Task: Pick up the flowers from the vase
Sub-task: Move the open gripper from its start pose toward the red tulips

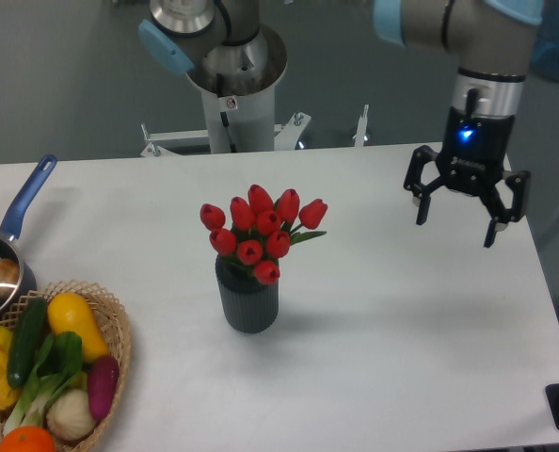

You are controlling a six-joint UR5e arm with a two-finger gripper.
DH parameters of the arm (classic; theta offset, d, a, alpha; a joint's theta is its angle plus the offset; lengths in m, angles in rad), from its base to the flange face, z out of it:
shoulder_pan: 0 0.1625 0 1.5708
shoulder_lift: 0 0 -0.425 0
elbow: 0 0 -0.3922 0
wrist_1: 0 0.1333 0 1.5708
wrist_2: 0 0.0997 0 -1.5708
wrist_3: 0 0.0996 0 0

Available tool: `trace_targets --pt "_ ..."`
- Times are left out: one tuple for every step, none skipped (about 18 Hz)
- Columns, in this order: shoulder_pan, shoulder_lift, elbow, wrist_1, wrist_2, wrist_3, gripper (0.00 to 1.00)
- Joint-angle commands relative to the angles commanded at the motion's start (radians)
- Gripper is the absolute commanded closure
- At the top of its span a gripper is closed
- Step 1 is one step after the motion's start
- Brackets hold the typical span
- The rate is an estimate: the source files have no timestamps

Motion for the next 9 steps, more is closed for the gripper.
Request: trace_targets --pt "0.005 -0.009 -0.018 0.002 -0.035 0.025 0.00" --pt "0.003 -0.020 -0.023 0.002 -0.057 0.040 0.00" --pt "-0.003 -0.025 -0.031 0.002 -0.063 0.040 0.00" --pt "-0.009 -0.028 -0.037 0.002 -0.069 0.039 0.00" --pt "-0.012 -0.037 -0.042 0.000 -0.086 0.039 0.00" --pt "-0.017 -0.043 -0.048 0.000 -0.111 0.036 0.00" --pt "-0.026 -0.051 -0.052 0.000 -0.138 0.036 0.00" --pt "-0.029 -0.061 -0.057 -0.002 -0.166 0.037 0.00" --pt "-0.034 -0.064 -0.063 -0.003 -0.192 0.037 0.00"
